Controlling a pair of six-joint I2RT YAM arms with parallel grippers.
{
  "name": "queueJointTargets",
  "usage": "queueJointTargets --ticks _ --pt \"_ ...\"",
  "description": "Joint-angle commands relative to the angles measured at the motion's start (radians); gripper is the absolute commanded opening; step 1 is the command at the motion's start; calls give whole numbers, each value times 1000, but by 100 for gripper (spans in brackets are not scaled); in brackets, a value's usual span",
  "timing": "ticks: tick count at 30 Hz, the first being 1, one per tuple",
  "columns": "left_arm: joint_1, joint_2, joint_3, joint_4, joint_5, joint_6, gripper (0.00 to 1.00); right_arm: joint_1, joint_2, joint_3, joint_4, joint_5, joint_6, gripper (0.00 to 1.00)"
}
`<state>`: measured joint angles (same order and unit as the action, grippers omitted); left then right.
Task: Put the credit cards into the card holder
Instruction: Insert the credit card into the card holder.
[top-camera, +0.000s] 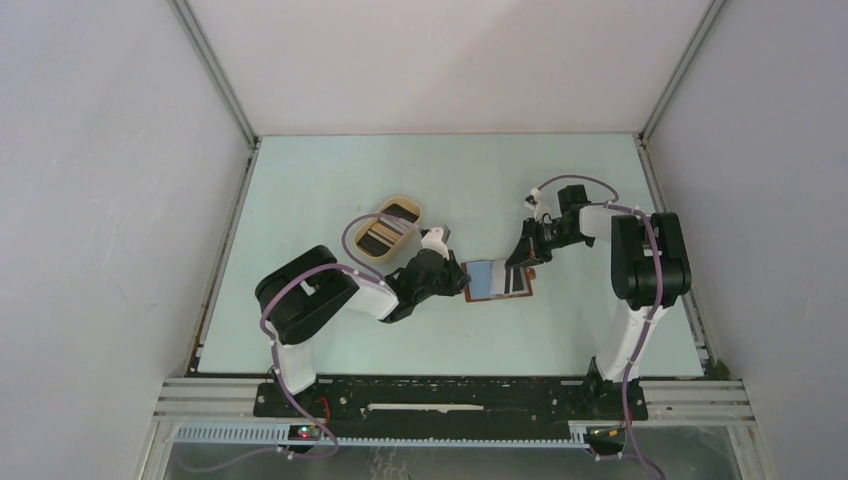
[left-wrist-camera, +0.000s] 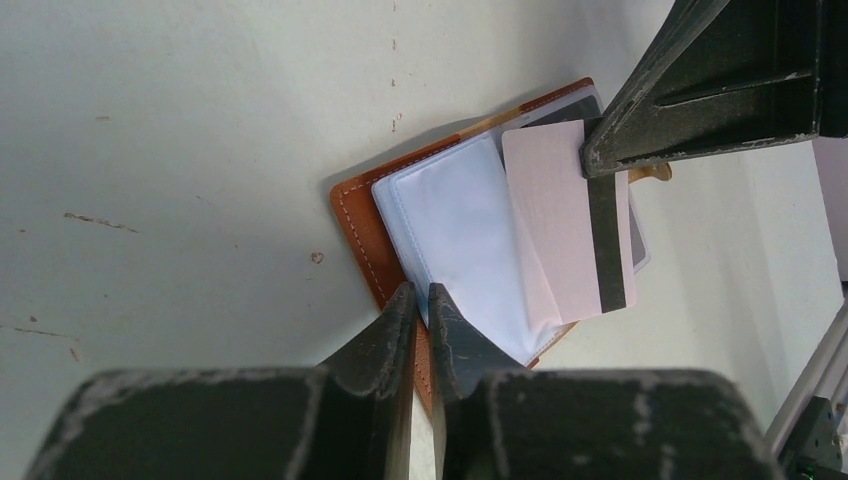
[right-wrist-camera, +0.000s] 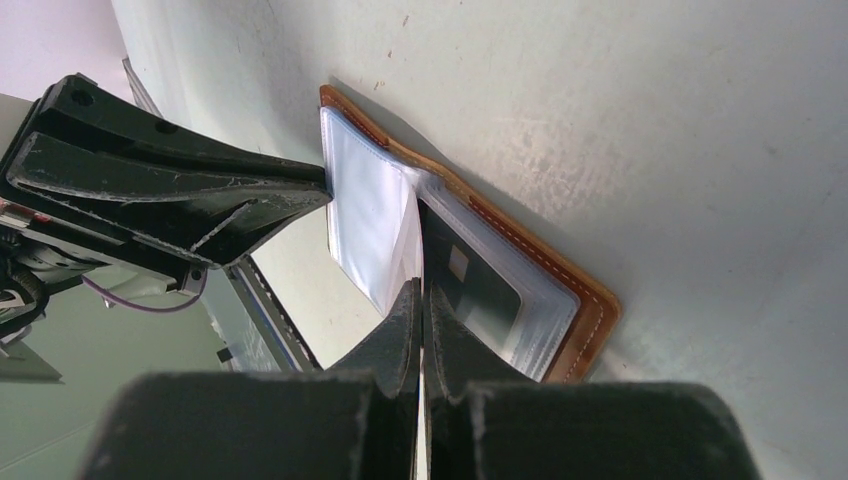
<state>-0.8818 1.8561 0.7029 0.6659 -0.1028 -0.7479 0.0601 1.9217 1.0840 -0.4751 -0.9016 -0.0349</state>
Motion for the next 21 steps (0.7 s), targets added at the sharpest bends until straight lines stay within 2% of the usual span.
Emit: queueJointTargets --ticks 1,21 --pt "-11 15 37 -23 -5 31 13 18 24 34 -14 45 -2 0" --pt "-13 22 47 -31 5 38 13 56 53 63 -40 82 6 0"
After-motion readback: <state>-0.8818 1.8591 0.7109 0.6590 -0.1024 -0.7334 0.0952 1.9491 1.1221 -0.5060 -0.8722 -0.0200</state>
